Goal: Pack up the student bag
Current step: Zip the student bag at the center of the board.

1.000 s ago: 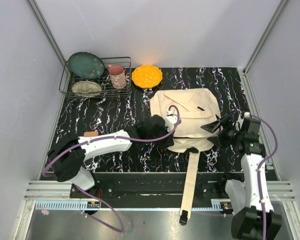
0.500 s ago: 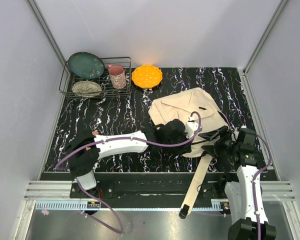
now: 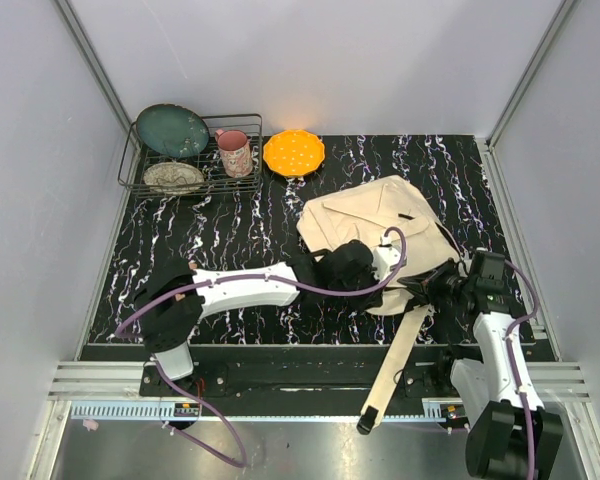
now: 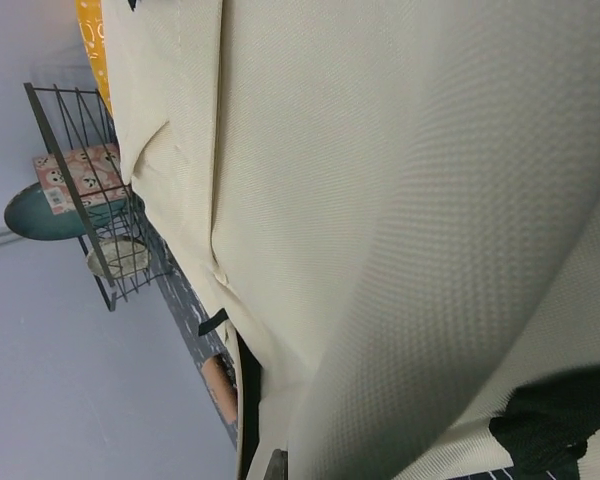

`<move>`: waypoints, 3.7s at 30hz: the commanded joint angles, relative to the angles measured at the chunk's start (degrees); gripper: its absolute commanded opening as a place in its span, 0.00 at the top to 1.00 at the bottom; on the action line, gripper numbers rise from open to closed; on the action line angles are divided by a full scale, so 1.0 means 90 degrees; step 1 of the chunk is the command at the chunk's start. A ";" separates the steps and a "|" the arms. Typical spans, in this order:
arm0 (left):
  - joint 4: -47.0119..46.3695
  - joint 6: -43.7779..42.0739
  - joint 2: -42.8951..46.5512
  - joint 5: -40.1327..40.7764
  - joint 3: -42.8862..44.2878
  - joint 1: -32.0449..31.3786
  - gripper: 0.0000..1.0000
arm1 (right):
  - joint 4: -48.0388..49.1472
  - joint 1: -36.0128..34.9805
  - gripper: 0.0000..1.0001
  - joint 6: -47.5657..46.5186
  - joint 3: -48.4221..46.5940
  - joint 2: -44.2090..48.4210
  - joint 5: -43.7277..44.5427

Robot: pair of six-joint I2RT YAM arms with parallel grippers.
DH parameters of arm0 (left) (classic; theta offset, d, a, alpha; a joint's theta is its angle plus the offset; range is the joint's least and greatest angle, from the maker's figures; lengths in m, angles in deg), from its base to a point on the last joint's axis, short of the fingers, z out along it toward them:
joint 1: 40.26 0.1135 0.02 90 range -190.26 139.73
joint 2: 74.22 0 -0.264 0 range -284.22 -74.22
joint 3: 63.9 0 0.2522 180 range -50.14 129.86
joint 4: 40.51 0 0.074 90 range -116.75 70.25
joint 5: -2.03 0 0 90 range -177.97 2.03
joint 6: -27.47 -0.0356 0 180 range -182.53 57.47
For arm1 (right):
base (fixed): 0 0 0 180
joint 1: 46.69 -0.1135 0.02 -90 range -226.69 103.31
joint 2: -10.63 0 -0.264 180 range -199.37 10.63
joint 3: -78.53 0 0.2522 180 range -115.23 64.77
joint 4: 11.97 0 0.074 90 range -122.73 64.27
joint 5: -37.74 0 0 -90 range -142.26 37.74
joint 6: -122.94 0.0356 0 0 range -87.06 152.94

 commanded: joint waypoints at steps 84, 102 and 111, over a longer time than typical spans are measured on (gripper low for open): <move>0.0702 0.0192 -0.0089 -0.2706 -0.0270 0.1679 1.00 | -0.1968 -0.0170 0.18 -0.0326 -0.0355 0.2041 0.0282; -0.0157 0.0816 -0.0528 -0.2930 0.0774 0.0790 1.00 | 0.0306 -0.1515 0.30 0.1824 0.0320 0.1439 0.1277; 0.0311 0.0641 -0.0481 -0.2356 0.0942 0.0721 1.00 | 0.0045 -0.1703 1.00 0.0606 -0.0539 0.0558 0.3109</move>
